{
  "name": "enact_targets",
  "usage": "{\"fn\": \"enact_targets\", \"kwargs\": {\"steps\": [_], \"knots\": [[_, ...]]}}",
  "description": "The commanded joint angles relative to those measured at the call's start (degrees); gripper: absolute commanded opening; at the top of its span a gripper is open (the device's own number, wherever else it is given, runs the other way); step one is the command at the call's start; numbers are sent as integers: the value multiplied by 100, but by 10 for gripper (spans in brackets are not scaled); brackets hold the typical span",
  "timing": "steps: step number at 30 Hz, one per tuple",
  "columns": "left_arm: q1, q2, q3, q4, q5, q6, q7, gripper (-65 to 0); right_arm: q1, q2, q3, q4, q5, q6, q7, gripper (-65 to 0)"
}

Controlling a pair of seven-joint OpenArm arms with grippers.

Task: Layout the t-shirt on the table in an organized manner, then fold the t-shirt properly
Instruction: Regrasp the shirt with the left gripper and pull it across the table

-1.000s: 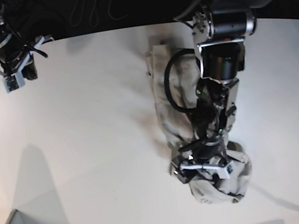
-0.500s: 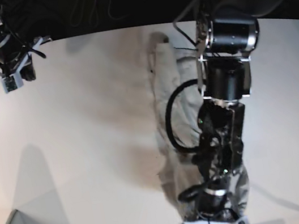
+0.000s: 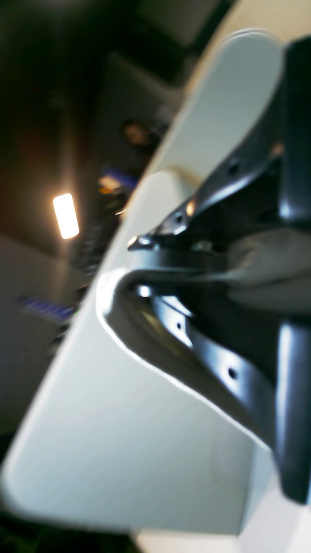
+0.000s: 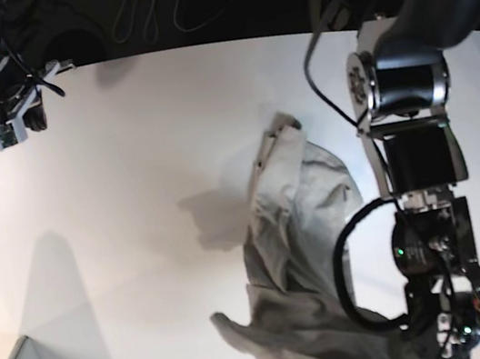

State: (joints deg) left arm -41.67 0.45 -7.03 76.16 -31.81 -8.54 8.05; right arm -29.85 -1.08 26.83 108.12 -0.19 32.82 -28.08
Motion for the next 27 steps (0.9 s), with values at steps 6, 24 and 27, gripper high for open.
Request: {"fn": "enact_targets", "kwargs": {"steps": [6,24,27], "knots": [[-752,-181,-471,81,-49,-48,-203,-647,-18,-10,108,94,49,116,113,-650],[312,-5,813,-130,-1201,-48,-203,-647,211,-10,91,138,49,116,-766,-650],[954,320,1305,-78,-1228,-48,-212,-646,281,-10,82,138,49,116,-766,-650]]}}
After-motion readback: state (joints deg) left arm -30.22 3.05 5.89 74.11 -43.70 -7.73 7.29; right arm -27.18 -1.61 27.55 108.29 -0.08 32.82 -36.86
